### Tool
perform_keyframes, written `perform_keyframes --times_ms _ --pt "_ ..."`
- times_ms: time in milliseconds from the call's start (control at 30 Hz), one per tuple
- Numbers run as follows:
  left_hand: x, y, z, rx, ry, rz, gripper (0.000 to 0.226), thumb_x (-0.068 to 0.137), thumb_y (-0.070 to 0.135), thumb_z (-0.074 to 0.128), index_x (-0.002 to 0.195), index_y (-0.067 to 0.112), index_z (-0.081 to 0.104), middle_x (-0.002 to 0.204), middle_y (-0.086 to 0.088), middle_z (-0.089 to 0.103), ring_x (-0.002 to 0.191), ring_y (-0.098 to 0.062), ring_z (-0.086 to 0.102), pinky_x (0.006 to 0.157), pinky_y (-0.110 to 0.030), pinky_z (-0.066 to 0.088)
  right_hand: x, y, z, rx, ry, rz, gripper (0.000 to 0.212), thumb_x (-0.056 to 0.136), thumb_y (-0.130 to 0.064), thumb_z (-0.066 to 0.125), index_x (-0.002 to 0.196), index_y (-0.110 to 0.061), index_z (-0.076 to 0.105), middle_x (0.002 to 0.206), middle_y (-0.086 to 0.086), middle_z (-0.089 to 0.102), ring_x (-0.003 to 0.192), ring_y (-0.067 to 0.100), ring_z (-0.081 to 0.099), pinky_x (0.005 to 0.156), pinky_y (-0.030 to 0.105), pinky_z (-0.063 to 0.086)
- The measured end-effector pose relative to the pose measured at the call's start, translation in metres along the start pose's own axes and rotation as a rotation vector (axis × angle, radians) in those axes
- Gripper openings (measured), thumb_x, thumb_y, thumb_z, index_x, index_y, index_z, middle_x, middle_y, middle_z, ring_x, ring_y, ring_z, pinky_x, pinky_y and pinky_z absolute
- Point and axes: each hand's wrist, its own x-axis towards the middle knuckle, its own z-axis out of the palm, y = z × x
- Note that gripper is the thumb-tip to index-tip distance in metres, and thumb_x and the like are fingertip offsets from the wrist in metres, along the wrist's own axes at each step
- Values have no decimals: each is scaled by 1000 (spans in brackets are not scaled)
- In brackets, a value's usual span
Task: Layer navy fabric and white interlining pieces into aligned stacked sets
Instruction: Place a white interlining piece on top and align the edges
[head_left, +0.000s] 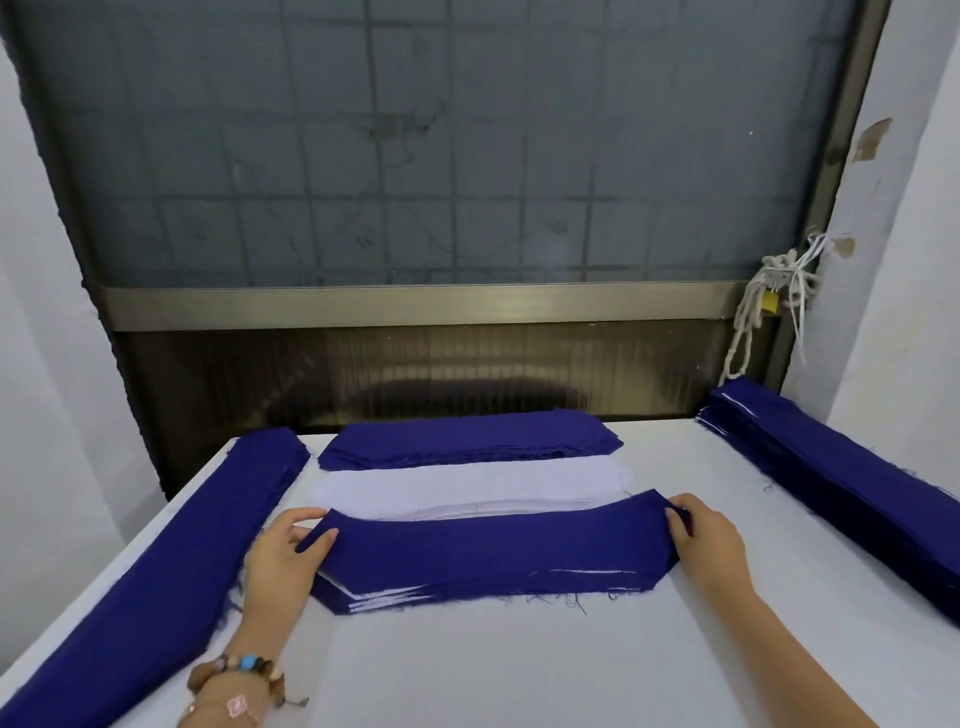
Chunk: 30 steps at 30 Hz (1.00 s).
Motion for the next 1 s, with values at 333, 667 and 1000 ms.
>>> perform_keyframes --times_ms 333,667,1000 --pt "-4 2 -9 77 84 -26 25 83 11 73 102 24 62 80 8 59 74 -7 55 60 -21 43 1 -2 1 -21 -44 -64 10 94 -17 54 98 -19 63 81 -3 67 78 20 61 72 36 50" --pt "-5 -4 -7 157 142 -44 14 87 10 69 98 12 62 76 -5 61 71 -20 57 70 -33 43 -2 -10 7 -102 -17 40 22 91 -31 58 111 -26 50 80 0 62 74 20 58 68 33 48" --pt "-5 -6 -6 258 109 13 6 90 5 63 89 10 67 85 -8 66 78 -22 59 70 -30 43 -6 -11 4 -162 33 -32 9 92 -23 57 95 -20 65 84 -1 57 79 22 54 67 35 49"
